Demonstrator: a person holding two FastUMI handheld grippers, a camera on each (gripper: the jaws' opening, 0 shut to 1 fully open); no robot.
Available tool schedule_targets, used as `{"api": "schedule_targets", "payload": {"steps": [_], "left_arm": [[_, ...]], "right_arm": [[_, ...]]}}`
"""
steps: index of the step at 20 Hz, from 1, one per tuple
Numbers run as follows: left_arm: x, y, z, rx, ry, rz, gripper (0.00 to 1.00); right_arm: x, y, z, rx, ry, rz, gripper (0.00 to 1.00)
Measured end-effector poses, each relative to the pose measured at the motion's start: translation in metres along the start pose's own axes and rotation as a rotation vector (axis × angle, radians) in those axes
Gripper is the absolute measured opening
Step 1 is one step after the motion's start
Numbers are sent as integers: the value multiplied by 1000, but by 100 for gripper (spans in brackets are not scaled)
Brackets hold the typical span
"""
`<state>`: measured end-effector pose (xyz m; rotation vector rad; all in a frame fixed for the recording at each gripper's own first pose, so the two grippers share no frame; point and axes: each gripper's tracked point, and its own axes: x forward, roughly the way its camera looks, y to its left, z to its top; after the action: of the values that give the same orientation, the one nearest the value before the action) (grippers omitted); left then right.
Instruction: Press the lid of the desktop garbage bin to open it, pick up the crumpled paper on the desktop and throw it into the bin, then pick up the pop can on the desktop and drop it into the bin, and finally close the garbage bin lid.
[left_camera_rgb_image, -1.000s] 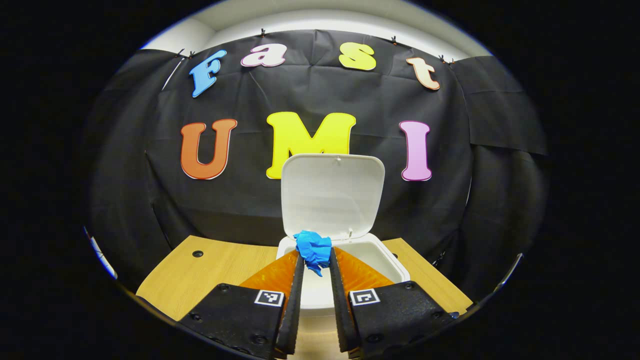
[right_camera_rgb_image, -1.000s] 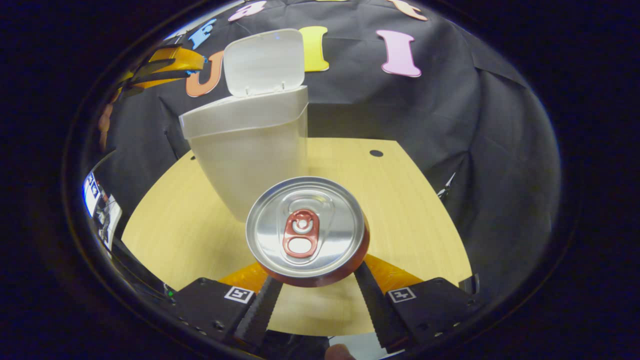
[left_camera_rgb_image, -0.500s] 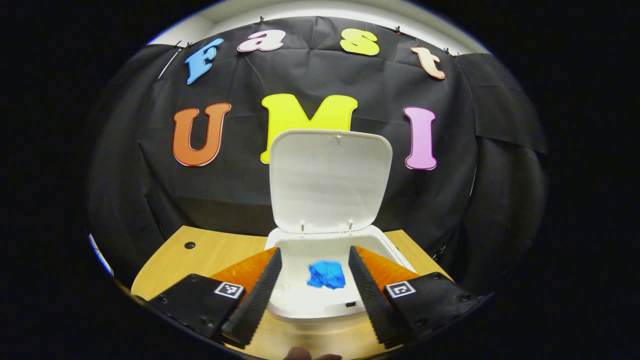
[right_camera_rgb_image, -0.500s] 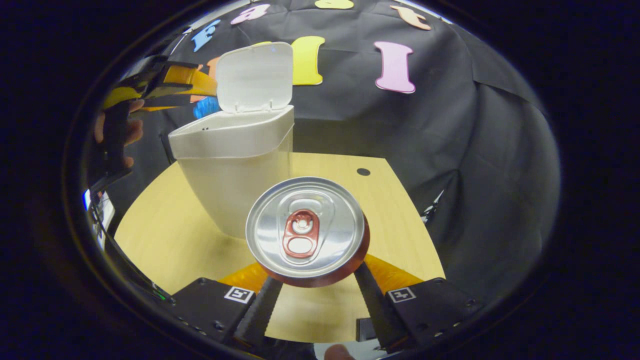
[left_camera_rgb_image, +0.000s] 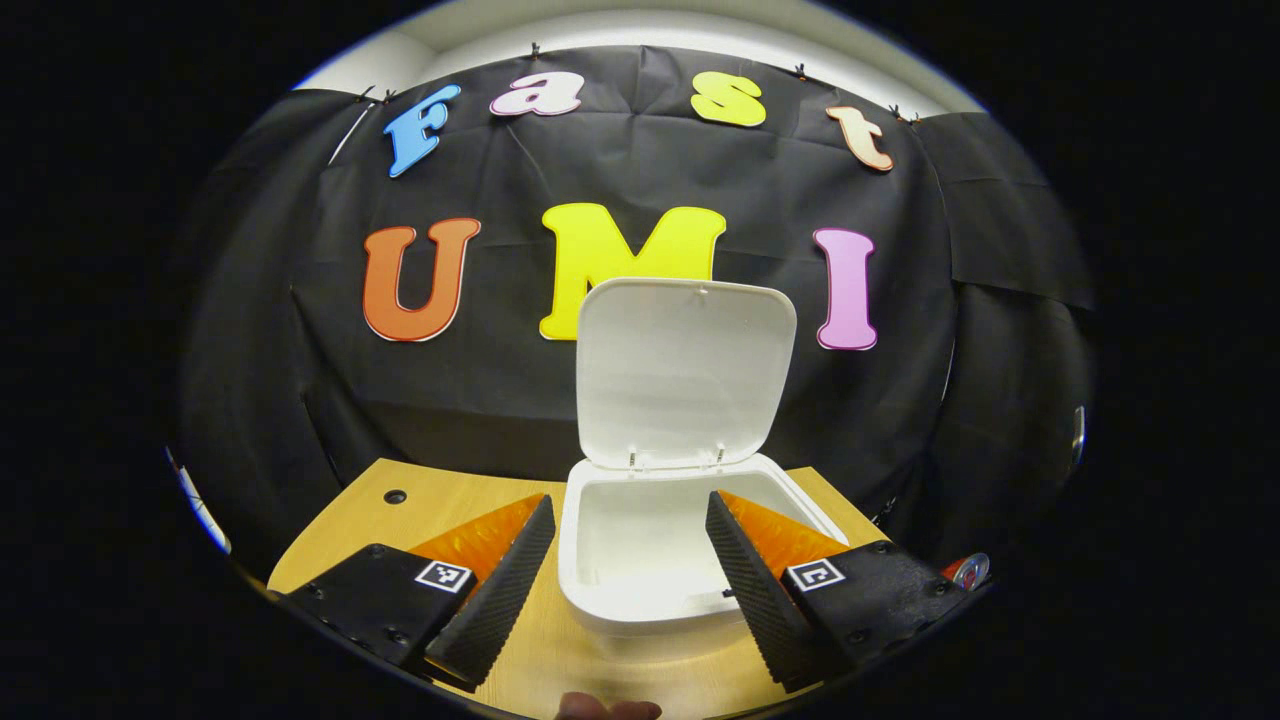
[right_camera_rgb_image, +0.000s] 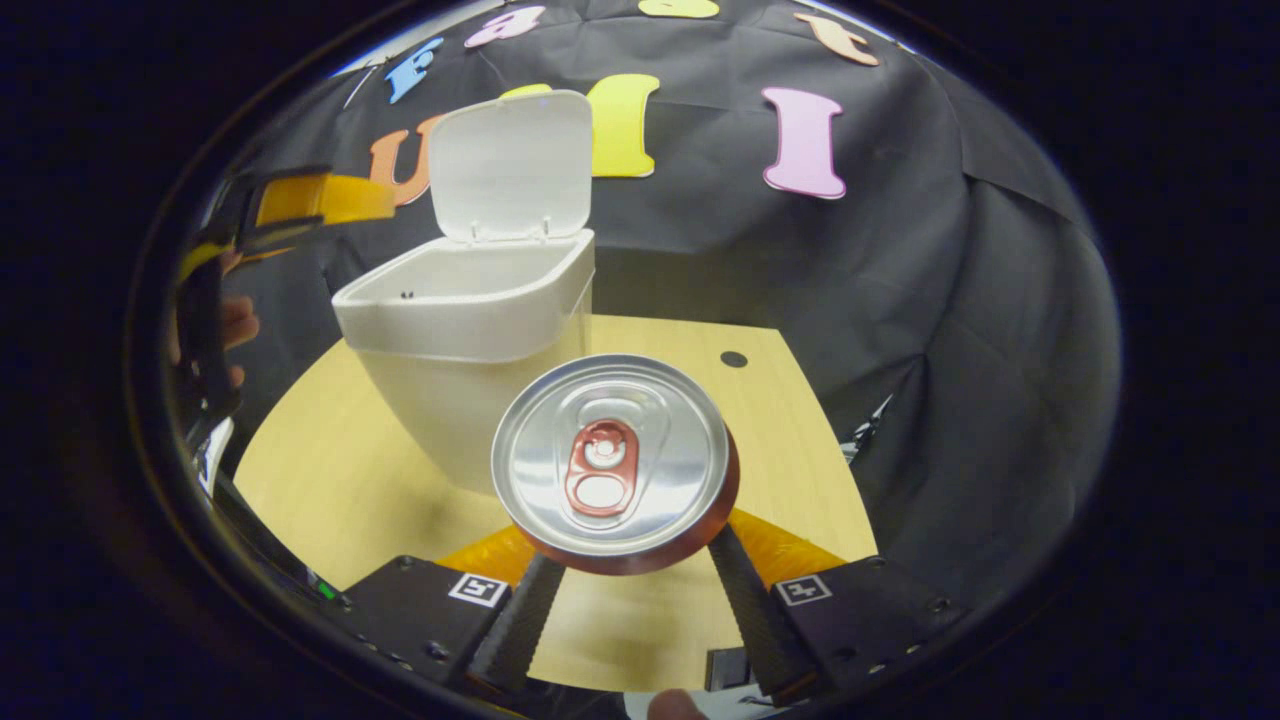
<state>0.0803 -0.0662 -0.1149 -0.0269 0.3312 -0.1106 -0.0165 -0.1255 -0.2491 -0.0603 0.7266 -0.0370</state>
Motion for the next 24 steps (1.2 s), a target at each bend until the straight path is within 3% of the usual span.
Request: {"api": "schedule_targets", "payload": {"steps": [8,15,24], "left_arm": [[-40,43,8,19,-75,53,98],[-73,92,6,4,-82,161,98],[-122,153,13,48,-107,299,98]], "right_arm": [[-20,29,92,-32,-72,59,81],[-28,70,174,-146,-175,104,81],[7,139,208,-177,-155,195,81]]}}
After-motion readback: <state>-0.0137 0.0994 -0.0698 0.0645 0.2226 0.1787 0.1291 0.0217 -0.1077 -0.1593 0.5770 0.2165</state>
